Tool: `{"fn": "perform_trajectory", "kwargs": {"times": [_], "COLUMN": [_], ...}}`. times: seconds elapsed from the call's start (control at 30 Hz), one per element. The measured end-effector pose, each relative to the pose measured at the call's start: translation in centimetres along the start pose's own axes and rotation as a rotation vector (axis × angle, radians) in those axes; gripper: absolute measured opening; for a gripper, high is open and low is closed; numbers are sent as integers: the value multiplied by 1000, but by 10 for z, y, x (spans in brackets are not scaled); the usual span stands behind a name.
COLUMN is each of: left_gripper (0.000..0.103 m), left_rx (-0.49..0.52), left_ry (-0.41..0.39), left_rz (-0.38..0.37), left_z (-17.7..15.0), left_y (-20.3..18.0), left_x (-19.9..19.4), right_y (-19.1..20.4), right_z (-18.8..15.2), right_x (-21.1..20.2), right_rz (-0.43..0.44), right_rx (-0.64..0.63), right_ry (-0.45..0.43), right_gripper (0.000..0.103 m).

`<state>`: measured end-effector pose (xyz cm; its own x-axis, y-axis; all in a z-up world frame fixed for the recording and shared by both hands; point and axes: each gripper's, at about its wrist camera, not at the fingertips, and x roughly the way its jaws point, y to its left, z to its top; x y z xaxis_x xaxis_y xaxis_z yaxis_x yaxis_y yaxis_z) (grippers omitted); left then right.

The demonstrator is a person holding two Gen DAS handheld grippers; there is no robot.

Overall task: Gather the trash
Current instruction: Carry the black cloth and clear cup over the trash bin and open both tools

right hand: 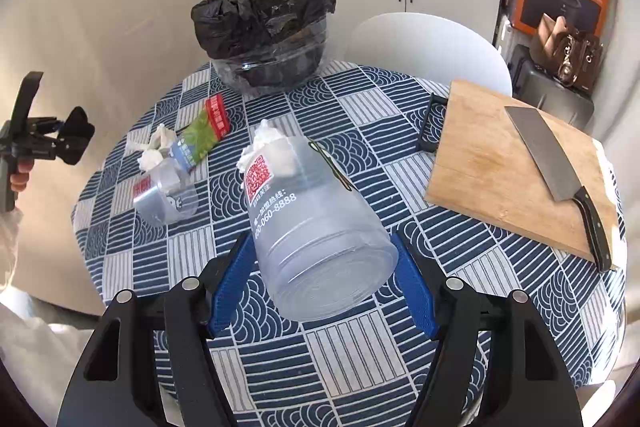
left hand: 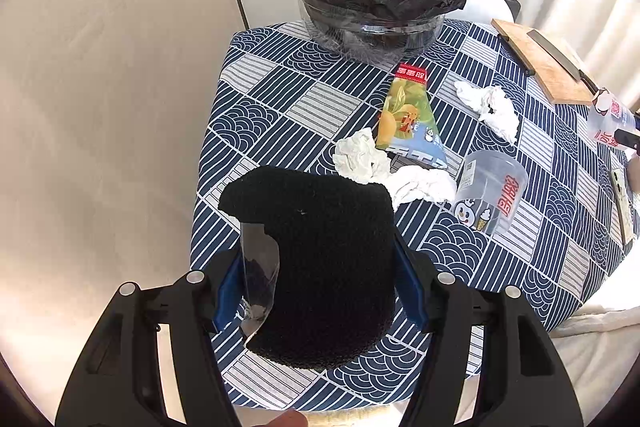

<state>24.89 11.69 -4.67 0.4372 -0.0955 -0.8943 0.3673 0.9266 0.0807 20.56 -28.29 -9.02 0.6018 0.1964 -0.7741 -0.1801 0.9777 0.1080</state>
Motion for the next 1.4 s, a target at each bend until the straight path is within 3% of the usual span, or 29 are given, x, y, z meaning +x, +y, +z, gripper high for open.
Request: {"fn": "perform_trajectory", "kwargs": {"times": [0.63,0.97,1.4], "left_gripper": [64,64,64], "left_rx": [73,159,235], "left_ry": [-132,-178,-234], "left_rz": [-42,-113,-211], "left_z": [75,119,184], "left_y": [-9,2,13], "left_x": [-39,-38,-22], "right_y": [-16,16,70], "right_z": [36,80,168], "right_x": [-52,-52,-33], "right_rz": [-48,-108,-148], "right_rx": [63,82,38], "right_ry": [-136,-199,-264], "right_gripper": [65,65,65]}}
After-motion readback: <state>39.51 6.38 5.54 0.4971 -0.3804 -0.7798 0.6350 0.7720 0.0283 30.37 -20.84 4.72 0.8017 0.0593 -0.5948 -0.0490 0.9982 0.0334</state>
